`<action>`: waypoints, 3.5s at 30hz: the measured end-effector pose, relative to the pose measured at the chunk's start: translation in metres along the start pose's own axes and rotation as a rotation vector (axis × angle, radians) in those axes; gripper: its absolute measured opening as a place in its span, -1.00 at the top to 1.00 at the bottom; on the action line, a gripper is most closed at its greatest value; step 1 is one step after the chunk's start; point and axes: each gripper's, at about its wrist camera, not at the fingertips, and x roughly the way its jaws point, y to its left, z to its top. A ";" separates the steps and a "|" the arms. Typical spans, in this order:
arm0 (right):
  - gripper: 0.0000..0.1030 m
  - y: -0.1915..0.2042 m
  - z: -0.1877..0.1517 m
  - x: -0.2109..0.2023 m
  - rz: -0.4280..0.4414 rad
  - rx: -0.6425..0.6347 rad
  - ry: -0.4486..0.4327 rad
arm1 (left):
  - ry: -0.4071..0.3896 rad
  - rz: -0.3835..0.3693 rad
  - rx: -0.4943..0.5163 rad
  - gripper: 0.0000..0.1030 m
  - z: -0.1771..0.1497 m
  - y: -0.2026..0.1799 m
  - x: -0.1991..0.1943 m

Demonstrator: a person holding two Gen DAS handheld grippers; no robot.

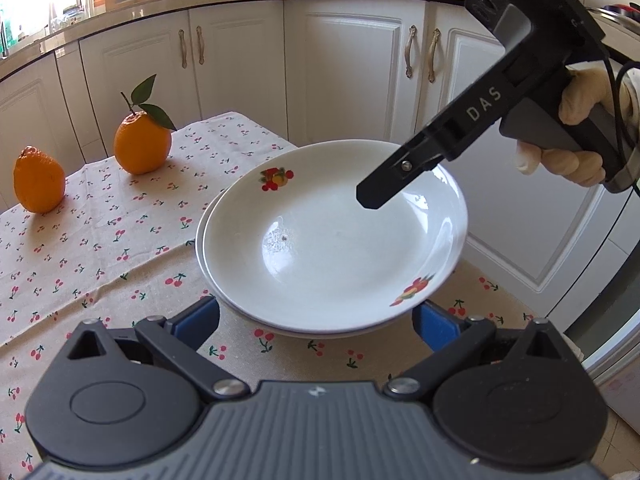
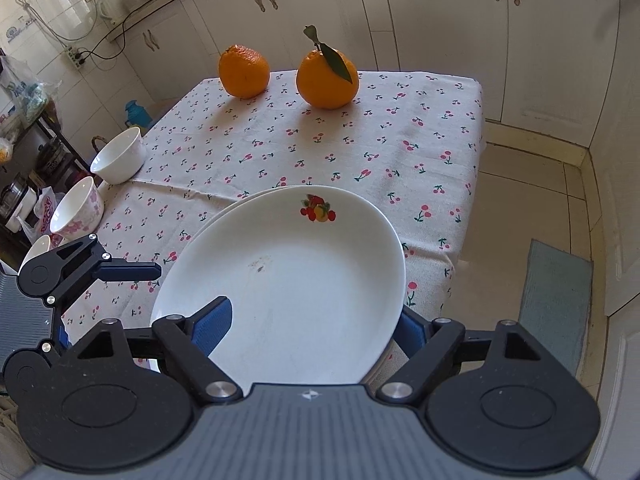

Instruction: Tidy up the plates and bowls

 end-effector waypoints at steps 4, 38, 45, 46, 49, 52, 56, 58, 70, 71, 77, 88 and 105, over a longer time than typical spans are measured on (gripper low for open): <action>-0.71 0.003 -0.004 -0.002 -0.014 -0.003 -0.001 | -0.003 0.002 0.004 -0.98 0.000 0.000 0.000; -1.00 0.124 -0.021 -0.036 -0.223 -0.143 -0.261 | -0.140 0.115 -0.010 -0.99 -0.016 0.024 -0.090; -1.00 0.182 -0.022 -0.024 -0.246 -0.213 -0.317 | -0.155 0.194 -0.074 -0.99 -0.044 0.047 -0.131; -1.00 0.192 -0.022 -0.020 -0.242 -0.233 -0.317 | -0.156 0.213 -0.076 -0.99 -0.049 0.050 -0.137; -1.00 0.222 -0.022 -0.009 -0.226 -0.294 -0.329 | -0.156 0.261 -0.079 -0.99 -0.066 0.059 -0.156; -1.00 0.246 -0.020 0.001 -0.172 -0.322 -0.325 | -0.157 0.311 -0.098 -0.99 -0.084 0.070 -0.173; -1.00 0.277 -0.015 0.018 -0.094 -0.352 -0.307 | -0.154 0.373 -0.131 -0.99 -0.109 0.085 -0.195; -1.00 0.290 -0.013 0.025 -0.050 -0.359 -0.298 | -0.144 0.400 -0.148 -0.99 -0.122 0.093 -0.203; -1.00 0.355 -0.007 0.080 0.117 -0.401 -0.204 | -0.045 0.473 -0.239 -0.99 -0.187 0.136 -0.216; -1.00 0.360 -0.006 0.086 0.129 -0.405 -0.189 | -0.043 0.467 -0.248 -0.99 -0.190 0.139 -0.216; -0.96 0.377 -0.006 0.108 0.179 -0.420 -0.128 | -0.033 0.441 -0.246 -0.99 -0.197 0.148 -0.207; -0.61 0.380 -0.004 0.132 0.240 -0.390 -0.039 | -0.033 0.388 -0.247 -0.93 -0.199 0.155 -0.201; -0.41 0.377 -0.003 0.137 0.296 -0.359 -0.014 | -0.028 0.354 -0.245 -0.73 -0.196 0.157 -0.198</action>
